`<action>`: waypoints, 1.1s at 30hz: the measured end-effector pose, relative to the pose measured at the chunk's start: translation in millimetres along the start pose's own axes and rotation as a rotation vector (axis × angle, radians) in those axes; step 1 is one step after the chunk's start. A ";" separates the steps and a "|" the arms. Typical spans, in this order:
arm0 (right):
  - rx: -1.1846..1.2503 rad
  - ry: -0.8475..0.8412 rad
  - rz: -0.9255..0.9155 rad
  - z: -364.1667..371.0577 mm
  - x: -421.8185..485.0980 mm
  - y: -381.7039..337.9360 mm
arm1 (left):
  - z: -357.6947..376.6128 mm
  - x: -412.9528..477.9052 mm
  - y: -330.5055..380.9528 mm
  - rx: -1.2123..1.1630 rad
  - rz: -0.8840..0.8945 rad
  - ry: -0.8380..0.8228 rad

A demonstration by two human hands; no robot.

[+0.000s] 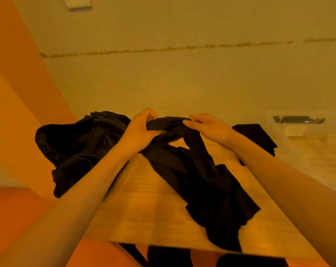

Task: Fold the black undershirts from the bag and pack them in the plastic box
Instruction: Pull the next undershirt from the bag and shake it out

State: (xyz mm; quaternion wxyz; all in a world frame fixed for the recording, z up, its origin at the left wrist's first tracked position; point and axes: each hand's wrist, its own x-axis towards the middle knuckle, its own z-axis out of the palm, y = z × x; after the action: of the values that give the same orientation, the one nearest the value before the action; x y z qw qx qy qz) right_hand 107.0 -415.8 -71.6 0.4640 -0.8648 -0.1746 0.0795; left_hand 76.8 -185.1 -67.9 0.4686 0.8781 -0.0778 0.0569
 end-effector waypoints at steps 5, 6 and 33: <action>0.008 0.207 -0.142 -61.8 -21.4 -55.2 | -32.7 4.3 63.9 0.298 0.009 -0.036; -0.025 0.244 -0.142 -72.4 -25.5 -66.7 | -37.9 2.1 78.0 0.246 -0.026 -0.043; 0.770 0.215 0.197 -142.8 -107.9 -114.1 | -32.9 -41.4 112.3 -0.128 -0.381 0.176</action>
State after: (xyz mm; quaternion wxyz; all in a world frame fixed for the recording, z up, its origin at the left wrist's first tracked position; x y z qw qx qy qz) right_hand 23.8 -509.0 100.0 0.7595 -0.6439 0.0013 0.0922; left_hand 14.0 -215.9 34.6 0.5307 0.8370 0.1273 0.0385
